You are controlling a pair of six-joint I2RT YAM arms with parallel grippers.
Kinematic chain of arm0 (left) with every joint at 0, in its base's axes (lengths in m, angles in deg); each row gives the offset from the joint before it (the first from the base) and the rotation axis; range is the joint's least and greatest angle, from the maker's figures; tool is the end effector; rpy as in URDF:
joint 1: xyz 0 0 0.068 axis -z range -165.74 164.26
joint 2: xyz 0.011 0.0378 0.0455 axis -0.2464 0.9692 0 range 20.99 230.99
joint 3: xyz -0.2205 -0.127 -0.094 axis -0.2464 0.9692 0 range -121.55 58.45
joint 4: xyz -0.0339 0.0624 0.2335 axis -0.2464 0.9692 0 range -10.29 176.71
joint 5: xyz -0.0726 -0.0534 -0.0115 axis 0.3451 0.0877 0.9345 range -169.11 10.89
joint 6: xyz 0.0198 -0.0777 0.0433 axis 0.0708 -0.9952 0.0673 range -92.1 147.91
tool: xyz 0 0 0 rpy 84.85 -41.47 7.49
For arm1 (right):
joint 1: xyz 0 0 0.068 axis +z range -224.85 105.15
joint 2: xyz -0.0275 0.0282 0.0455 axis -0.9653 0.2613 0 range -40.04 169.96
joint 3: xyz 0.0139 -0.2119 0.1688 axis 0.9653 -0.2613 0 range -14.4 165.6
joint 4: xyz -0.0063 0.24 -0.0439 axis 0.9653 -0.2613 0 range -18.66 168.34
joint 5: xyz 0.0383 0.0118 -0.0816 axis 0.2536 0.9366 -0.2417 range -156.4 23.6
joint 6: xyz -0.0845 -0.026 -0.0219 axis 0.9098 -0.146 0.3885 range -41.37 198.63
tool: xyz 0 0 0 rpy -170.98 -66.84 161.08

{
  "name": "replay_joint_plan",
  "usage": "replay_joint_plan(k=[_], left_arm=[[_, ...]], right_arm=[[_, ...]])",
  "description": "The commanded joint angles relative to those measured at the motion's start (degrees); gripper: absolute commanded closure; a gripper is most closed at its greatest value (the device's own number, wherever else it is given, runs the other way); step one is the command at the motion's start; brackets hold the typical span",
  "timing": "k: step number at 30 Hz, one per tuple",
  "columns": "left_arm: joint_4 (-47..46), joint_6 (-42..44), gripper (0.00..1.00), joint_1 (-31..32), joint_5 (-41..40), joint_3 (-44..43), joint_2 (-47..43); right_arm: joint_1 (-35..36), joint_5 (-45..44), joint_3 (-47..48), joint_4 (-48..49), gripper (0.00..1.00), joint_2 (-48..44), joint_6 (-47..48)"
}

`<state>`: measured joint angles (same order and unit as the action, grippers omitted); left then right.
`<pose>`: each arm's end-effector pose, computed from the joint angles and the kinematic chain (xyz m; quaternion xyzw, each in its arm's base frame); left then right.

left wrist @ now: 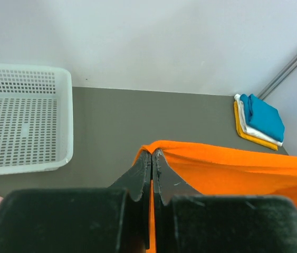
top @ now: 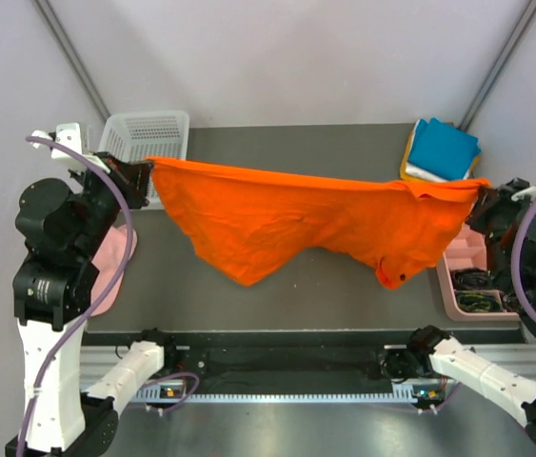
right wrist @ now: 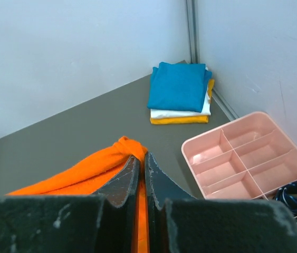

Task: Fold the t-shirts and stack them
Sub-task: Flatten out the tshirt

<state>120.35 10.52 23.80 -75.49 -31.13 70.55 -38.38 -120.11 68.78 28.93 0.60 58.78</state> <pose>0.1372 -0.0282 0.5030 -0.0264 0.7105 -0.1854 0.6783 0.0942 -0.0121 0.4670 0.2000 0.7039 -0.0186 0.6813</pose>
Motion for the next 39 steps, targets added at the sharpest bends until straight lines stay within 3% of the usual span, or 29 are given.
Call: replay_joint_plan(k=[1, 11, 28, 34, 39], left_arm=[[-2.67, 1.13, 1.0, -0.4, -2.91, -0.07, 1.24], [-5.23, 2.36, 1.0, -0.4, -5.29, -4.55, 4.14], [6.38, 2.71, 1.0, -0.4, -6.87, -19.74, -3.76], [6.65, 2.71, 1.0, -0.4, -9.06, -22.92, -5.79], [1.12, 2.97, 1.0, -0.4, -10.47, -19.5, -5.7]], right_arm=[[-0.7, -1.66, 1.37, 0.01, 1.0, 1.19, 1.66], [-0.61, -2.45, 6.64, 3.44, 1.0, 3.04, 7.11], [-0.7, 10.38, 19.56, -9.39, 1.0, -4.34, 6.84], [-0.7, 13.55, 22.2, -7.73, 1.0, -5.05, 7.64], [-0.61, 11.88, 21.07, -2.11, 1.0, -4.43, 9.22]])
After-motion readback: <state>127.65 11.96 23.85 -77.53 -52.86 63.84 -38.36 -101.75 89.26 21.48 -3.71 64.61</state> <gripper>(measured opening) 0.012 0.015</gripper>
